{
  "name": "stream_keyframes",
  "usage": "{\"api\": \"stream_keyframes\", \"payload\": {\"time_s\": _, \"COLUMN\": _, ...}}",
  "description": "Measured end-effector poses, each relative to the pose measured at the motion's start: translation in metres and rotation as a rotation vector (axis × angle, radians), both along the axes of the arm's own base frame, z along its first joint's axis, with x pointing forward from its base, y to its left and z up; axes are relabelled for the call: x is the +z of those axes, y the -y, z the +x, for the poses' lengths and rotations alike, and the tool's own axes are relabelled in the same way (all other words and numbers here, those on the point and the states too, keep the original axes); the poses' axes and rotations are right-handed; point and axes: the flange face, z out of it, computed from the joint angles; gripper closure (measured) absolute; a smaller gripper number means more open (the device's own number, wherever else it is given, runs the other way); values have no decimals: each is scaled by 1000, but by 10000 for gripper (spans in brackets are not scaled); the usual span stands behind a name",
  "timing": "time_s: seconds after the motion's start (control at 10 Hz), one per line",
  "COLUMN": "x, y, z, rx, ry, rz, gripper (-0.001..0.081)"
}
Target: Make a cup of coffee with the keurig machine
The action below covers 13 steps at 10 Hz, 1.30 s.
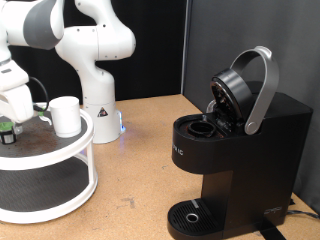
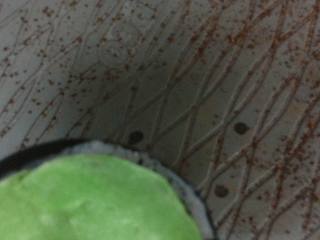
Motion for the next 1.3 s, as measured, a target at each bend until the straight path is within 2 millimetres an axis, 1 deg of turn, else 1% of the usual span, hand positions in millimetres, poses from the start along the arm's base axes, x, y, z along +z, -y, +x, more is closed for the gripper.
{"api": "stream_keyframes", "payload": {"time_s": 0.1, "x": -3, "y": -1, "z": 0, "rx": 0, "ry": -5, "rz": 1, "gripper": 6}}
{"api": "stream_keyframes", "payload": {"time_s": 0.2, "x": -5, "y": -1, "z": -1, "rx": 0, "ry": -9, "rz": 1, "gripper": 95}}
{"api": "stream_keyframes", "payload": {"time_s": 0.3, "x": -7, "y": -1, "z": 0, "rx": 0, "ry": -12, "rz": 1, "gripper": 95}}
{"api": "stream_keyframes", "payload": {"time_s": 0.4, "x": -7, "y": -1, "z": 0, "rx": 0, "ry": -11, "rz": -1, "gripper": 278}}
{"api": "stream_keyframes", "payload": {"time_s": 0.5, "x": -7, "y": -1, "z": 0, "rx": -3, "ry": -8, "rz": -1, "gripper": 313}}
{"api": "stream_keyframes", "payload": {"time_s": 0.7, "x": -5, "y": -1, "z": 0, "rx": -24, "ry": -8, "rz": 20, "gripper": 313}}
{"api": "stream_keyframes", "payload": {"time_s": 0.8, "x": 1, "y": 0, "z": 0, "rx": -45, "ry": -11, "rz": 54, "gripper": 313}}
{"api": "stream_keyframes", "payload": {"time_s": 1.1, "x": 44, "y": 7, "z": 4, "rx": -73, "ry": 27, "rz": 131, "gripper": 313}}
{"api": "stream_keyframes", "payload": {"time_s": 1.2, "x": 53, "y": 7, "z": 3, "rx": -73, "ry": 35, "rz": 143, "gripper": 314}}
{"api": "stream_keyframes", "payload": {"time_s": 1.3, "x": 52, "y": 7, "z": 3, "rx": -73, "ry": 31, "rz": 142, "gripper": 314}}
